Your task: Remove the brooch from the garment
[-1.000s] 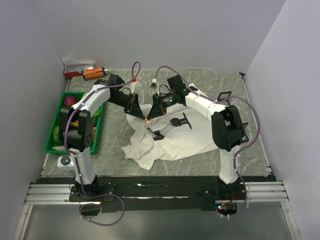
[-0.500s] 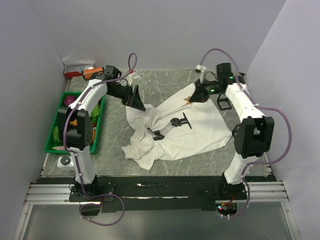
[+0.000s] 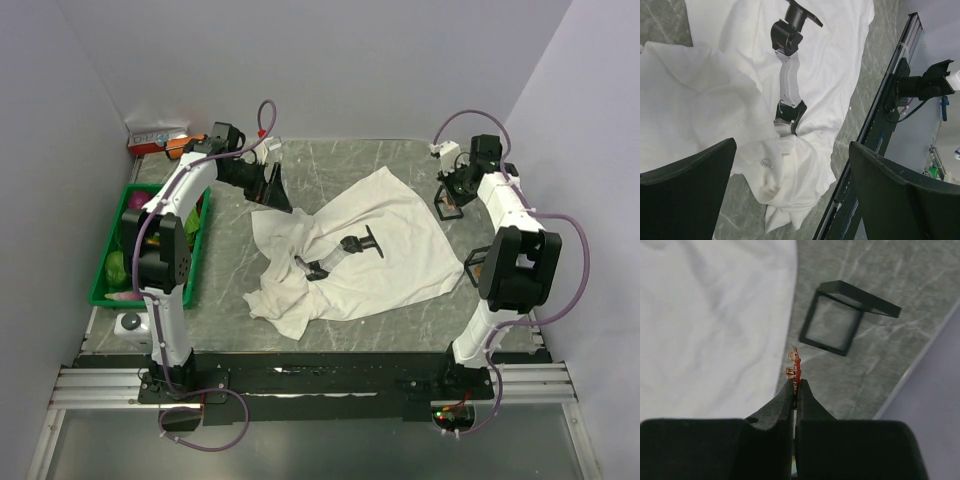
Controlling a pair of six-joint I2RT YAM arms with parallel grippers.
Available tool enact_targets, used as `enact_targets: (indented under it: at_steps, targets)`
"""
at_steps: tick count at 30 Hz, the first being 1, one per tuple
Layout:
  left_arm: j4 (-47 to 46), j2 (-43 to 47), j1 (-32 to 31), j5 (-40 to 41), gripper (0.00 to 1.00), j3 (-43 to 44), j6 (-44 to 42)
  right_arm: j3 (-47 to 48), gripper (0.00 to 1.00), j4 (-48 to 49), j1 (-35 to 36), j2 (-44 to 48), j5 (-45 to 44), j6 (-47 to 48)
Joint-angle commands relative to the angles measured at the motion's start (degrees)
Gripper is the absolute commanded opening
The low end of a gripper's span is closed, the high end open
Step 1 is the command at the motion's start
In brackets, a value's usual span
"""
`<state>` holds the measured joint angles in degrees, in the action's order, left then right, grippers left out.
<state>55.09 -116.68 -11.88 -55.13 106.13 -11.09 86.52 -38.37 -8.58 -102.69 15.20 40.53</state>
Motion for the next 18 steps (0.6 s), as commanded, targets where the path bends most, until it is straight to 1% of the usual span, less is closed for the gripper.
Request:
enact_targets:
  at_steps: [1, 3, 5, 6, 10, 18]
  targets:
    - [-1.39, 2.69, -0.16, 1.78, 0.99, -1.53, 0.9, 2.69, 0.0, 7.51, 0.58, -5.31, -11.67, 3.93]
    - [-1.65, 3.91, -0.16, 2.48, 0.99, -2.59, 0.98, 2.69, 0.0, 8.48, 1.02, -6.81, -14.83, 6.12]
    - [-2.0, 4.62, -0.25, 3.27, 0.99, -4.17, 0.9, 2.69, 0.0, 10.24, 1.11, -8.39, -15.11, 6.84]
    - [-2.0, 5.23, -0.16, 3.54, 0.99, -4.61, 0.9, 2.86, 0.0, 10.77, 1.02, -8.66, -16.94, 7.19]
    - [-2.09, 5.68, -0.16, 3.89, 0.99, -5.93, 0.9, 3.13, 0.0, 12.35, 1.37, -10.33, -18.28, 7.81]
    - [-1.92, 5.24, -0.51, 4.07, 0.99, -5.58, 0.98, 3.21, 0.0, 14.64, 2.42, -12.0, -19.33, 9.48]
